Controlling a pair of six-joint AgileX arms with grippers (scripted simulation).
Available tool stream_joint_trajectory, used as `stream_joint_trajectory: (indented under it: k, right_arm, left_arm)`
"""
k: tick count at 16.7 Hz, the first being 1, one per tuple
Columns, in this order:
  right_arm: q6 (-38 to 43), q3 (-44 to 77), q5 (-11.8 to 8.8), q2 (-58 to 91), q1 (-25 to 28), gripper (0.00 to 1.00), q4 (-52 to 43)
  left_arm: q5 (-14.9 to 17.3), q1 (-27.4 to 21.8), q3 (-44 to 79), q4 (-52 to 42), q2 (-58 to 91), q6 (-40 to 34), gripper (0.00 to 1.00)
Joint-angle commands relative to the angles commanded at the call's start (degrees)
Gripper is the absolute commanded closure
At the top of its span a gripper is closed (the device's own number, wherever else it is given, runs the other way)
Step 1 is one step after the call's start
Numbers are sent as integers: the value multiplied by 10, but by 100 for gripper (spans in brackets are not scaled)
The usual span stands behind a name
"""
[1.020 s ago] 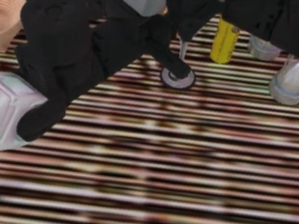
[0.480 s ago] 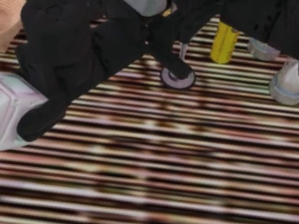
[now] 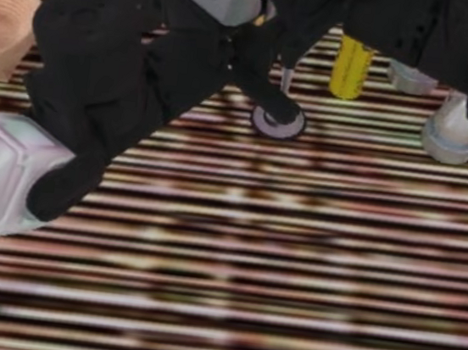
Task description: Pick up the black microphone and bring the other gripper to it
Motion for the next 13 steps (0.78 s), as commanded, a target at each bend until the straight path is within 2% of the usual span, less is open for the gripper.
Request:
stream_joint_trajectory:
  k: [13]
  right_arm:
    - [0,0,0,0,0,100,0]
  left_arm:
    - [0,0,0,0,0,0,2]
